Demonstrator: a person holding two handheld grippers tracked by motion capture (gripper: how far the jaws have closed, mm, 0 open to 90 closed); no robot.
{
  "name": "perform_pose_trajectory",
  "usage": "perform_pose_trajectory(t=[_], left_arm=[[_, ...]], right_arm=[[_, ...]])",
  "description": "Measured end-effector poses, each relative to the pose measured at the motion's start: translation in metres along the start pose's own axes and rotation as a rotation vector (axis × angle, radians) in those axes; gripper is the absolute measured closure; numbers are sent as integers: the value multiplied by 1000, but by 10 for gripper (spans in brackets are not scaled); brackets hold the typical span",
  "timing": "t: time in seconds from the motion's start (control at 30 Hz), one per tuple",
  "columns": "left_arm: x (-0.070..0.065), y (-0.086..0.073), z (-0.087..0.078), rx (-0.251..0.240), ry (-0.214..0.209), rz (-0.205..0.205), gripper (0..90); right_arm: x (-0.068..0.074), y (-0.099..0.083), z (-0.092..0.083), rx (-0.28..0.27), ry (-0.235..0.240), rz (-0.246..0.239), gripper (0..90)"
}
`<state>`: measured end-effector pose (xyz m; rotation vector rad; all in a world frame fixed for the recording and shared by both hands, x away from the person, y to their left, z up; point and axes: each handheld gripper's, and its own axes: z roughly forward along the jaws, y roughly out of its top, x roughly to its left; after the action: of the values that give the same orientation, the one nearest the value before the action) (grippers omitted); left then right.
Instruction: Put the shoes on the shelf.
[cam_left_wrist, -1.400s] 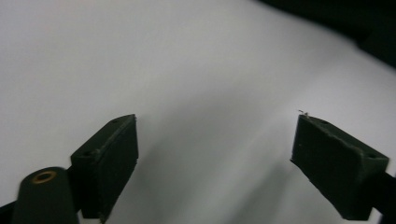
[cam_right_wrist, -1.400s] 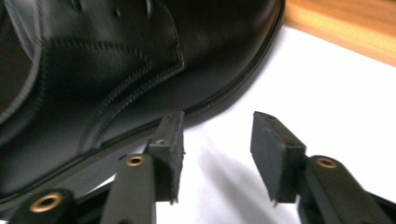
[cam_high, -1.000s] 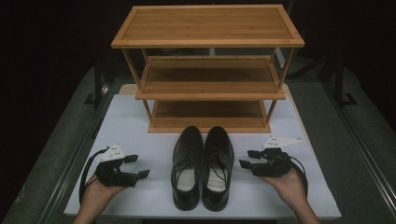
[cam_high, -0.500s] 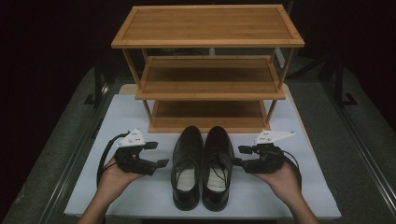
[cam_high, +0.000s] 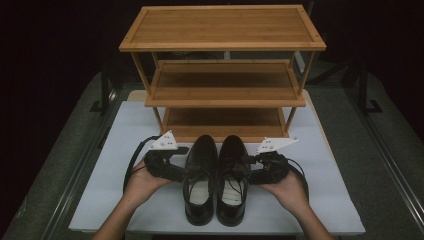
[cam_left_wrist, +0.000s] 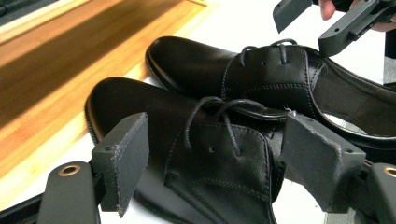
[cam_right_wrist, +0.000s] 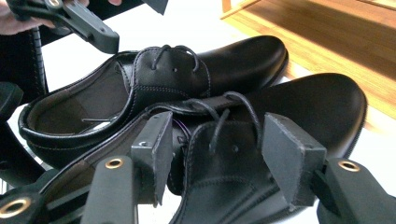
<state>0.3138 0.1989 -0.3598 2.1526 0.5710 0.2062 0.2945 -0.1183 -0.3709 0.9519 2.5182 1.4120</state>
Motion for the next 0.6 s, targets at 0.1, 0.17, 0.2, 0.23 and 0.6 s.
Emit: perform_pose_trajectory(t=[0.1, 0.17, 0.2, 0.23, 0.6], left_arm=[[-1, -2, 6, -5, -10, -7, 231], [0, -3, 6, -7, -7, -8, 231], [0, -4, 7, -5, -9, -8, 231], [0, -4, 7, 3, -10, -1, 231], [-4, -15, 17, 45, -30, 7, 262]], right_arm=[[0, 0, 5, 11, -5, -8, 430], [-1, 0, 7, 11, -4, -2, 430], [-2, -1, 8, 11, -5, 3, 430], [-2, -2, 9, 15, -10, 4, 430], [-2, -13, 16, 39, -13, 11, 460]])
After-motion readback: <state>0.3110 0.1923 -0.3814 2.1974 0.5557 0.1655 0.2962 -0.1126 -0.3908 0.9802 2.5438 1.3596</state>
